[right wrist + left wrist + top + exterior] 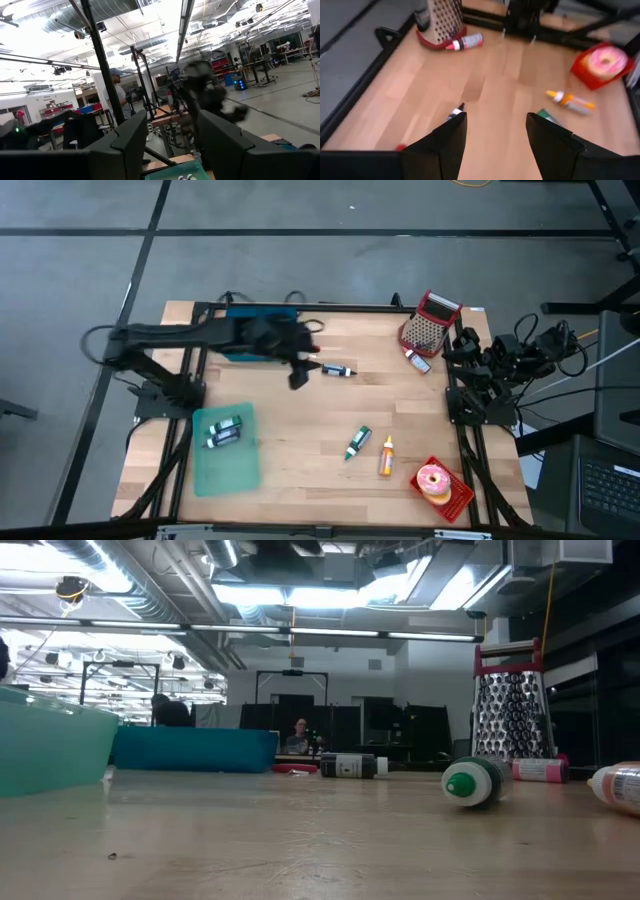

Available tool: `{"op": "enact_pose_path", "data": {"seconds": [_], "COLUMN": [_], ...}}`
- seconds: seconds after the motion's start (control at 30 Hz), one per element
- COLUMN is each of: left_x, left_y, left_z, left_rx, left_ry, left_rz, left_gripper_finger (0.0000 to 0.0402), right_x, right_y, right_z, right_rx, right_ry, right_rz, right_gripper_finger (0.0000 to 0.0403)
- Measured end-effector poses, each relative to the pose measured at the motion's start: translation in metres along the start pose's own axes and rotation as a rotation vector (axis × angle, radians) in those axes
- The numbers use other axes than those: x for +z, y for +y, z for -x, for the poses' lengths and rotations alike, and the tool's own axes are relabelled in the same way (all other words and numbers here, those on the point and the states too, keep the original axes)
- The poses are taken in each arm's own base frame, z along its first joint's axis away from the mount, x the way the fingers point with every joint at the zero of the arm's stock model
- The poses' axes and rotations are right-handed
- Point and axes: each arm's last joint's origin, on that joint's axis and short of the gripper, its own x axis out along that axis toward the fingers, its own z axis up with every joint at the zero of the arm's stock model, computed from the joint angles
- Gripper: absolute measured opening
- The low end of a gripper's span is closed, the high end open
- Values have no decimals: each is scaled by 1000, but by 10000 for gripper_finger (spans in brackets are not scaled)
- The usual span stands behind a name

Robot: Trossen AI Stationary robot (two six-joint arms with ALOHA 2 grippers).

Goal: Pick & Place Food Item
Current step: Put the black food coloring bottle into the green bin

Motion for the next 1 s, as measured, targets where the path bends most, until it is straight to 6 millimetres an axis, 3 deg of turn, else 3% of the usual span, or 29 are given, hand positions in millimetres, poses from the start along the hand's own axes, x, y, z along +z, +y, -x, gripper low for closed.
{"op": "enact_pose_path", "data": {"seconds": [0.27, 0.57, 0.77, 1.0], "left_x": [4, -2, -23, -31], "left_y": [43, 53, 57, 53], "left_z": [-92, -165, -196, -205], "left_rx": [-46, -109, -125, -146], "left_ry": [163, 246, 332, 350], "left_rz": [-213, -346, -364, -437], "left_gripper_finger": [200, 200, 200, 198], "right_x": [0, 0, 0, -1], "right_y": [0, 0, 1, 1], "right_z": [0, 0, 0, 0], "right_rx": [4, 4, 30, 28], "right_ry": [1, 1, 6, 12], "right_rz": [-18, -18, -18, -31], "right_gripper_finger": [181, 180, 180, 180]}}
